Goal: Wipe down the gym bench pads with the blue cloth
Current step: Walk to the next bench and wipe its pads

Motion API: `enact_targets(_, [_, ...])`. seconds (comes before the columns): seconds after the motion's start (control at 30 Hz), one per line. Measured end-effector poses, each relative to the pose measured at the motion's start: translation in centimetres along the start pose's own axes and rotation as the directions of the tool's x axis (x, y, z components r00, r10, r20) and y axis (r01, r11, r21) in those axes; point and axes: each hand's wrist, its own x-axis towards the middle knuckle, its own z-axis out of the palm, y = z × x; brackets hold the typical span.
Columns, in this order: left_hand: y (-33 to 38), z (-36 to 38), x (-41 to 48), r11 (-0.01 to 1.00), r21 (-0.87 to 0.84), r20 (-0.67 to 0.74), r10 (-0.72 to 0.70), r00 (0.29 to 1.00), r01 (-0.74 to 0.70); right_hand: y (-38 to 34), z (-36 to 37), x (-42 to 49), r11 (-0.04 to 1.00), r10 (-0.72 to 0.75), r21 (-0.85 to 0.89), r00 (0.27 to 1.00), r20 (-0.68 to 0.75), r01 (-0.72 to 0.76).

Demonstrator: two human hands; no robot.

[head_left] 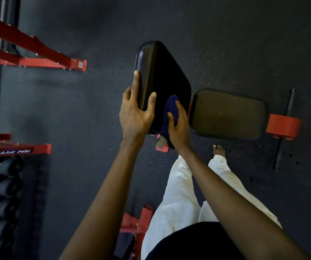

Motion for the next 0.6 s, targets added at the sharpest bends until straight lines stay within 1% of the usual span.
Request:
enact_targets(0.07, [0.0, 0.5, 0.0, 0.999, 0.046, -0.071, 0.015, 0.997, -0.012, 3.3, -0.3, 2.2, 0.996, 0.083, 0.025, 0.996, -0.014, -0.083])
enact_targets(0.13, [-0.1, 0.8, 0.0, 0.996, 0.083, -0.098, 0.037, 0.994, -0.029, 6.7, -0.2, 4.8, 0.982, 0.184, 0.045, 0.983, -0.002, -0.184])
enact_targets(0.2, [-0.1, 0.9, 0.0, 0.991, 0.123, -0.108, 0.072, 0.992, -0.058, 8.2, -0.3, 6.1, 0.939, 0.334, 0.086, 0.943, 0.017, -0.334])
enact_targets(0.23, [-0.2, 0.9, -0.1, 0.988, 0.140, -0.112, 0.085, 0.990, -0.069, 7.9, -0.2, 5.6, 0.919, 0.376, 0.118, 0.926, 0.036, -0.377])
enact_targets(0.3, [-0.2, 1.1, -0.1, 0.986, 0.138, -0.125, 0.115, 0.985, -0.098, 5.8, 0.2, 2.8, 0.914, 0.357, 0.181, 0.932, 0.066, -0.363])
enact_targets(0.37, [-0.4, 1.2, 0.0, 0.989, 0.089, -0.141, 0.132, 0.981, -0.120, 5.0, 0.7, -0.1, 0.926, 0.318, 0.180, 0.943, 0.101, -0.331])
enact_targets(0.4, [-0.4, 1.3, 0.0, 0.991, 0.061, -0.142, 0.128, 0.981, -0.121, 5.4, 1.0, -0.9, 0.931, 0.296, 0.196, 0.951, 0.091, -0.308])
enact_targets(0.47, [-0.3, 1.3, 0.0, 0.994, 0.033, -0.142, 0.103, 0.984, -0.100, 7.0, 1.6, 0.0, 0.937, 0.265, 0.233, 0.964, 0.014, -0.261])
enact_targets(0.53, [-0.2, 1.5, -0.1, 0.996, 0.022, -0.154, 0.087, 0.984, -0.085, 9.8, 1.8, 3.3, 0.914, 0.347, 0.249, 0.935, -0.072, -0.320])
enact_targets(0.57, [-0.2, 1.6, 0.0, 0.996, 0.019, -0.159, 0.084, 0.984, -0.082, 11.2, 1.6, 5.4, 0.889, 0.417, 0.249, 0.904, -0.090, -0.385])
enact_targets(0.6, [-0.2, 1.7, -0.1, 0.997, 0.019, -0.161, 0.079, 0.984, -0.077, 13.0, 1.4, 7.5, 0.852, 0.491, 0.249, 0.868, -0.074, -0.461])
